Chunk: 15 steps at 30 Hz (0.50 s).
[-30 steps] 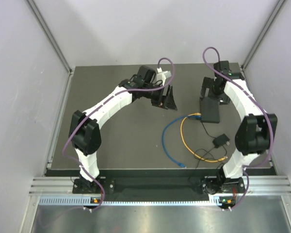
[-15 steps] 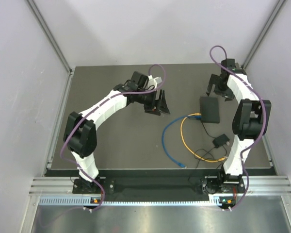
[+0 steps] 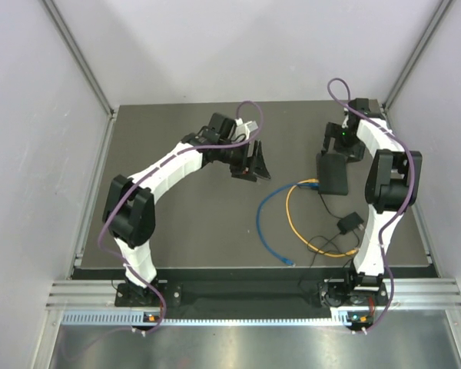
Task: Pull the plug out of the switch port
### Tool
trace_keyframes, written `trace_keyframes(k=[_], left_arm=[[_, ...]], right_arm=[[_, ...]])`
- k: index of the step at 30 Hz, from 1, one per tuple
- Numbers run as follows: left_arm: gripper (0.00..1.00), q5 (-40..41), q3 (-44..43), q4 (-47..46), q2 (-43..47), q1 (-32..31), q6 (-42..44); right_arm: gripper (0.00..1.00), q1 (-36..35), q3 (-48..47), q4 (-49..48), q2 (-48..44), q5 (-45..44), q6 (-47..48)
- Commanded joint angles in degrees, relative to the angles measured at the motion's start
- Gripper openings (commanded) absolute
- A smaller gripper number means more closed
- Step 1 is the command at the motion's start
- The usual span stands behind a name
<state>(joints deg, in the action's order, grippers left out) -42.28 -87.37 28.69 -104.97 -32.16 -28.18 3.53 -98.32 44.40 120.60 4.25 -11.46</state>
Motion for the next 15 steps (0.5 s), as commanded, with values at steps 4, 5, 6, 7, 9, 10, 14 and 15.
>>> trace_keyframes(k=[4, 5, 6, 7, 9, 10, 14, 15], left_arm=[[0.76, -2.19, -1.22, -3.9, -1.03, 0.26, -0.99], [0.75, -2.28, -1.22, -3.9, -1.38, 0.26, -1.08], [0.75, -2.37, -1.39, -3.99, -1.55, 0.17, -1.17], [0.74, -2.19, -1.48, -3.82, -1.64, 0.17, -1.08], [0.74, -1.84, -2.1, -3.73, -1.91, 0.26, -1.0], [0.74, -1.75, -2.27, -3.73, -1.99, 0.26, -1.0], [0.74, -1.66, -3.06, -4.69, -2.87, 0.17, -1.52], [0.73, -1.75, -3.24, -4.87, -3.13, 0.17, -1.78]], right_arm=[[1.0, -0.63, -0.82, -1.78, 0.07, 3.66, 2.76], [1.0, -0.72, -0.9, -1.51, 0.43, 4.27, 2.85], [1.0, -0.8, -0.73, -1.42, 0.69, 5.23, 3.11], [1.0, -1.15, -0.64, -1.25, 0.78, 5.07, 3.29], [1.0, -1.33, -0.12, -1.6, 0.61, 5.06, 3.38], [1.0, -1.59, 0.67, -1.95, 0.52, 6.02, 3.29], [1.0, -2.99, 0.42, -1.69, 1.39, 9.1, 4.25], [1.0, -3.09, 0.24, -1.17, 1.74, 9.02, 4.43]])
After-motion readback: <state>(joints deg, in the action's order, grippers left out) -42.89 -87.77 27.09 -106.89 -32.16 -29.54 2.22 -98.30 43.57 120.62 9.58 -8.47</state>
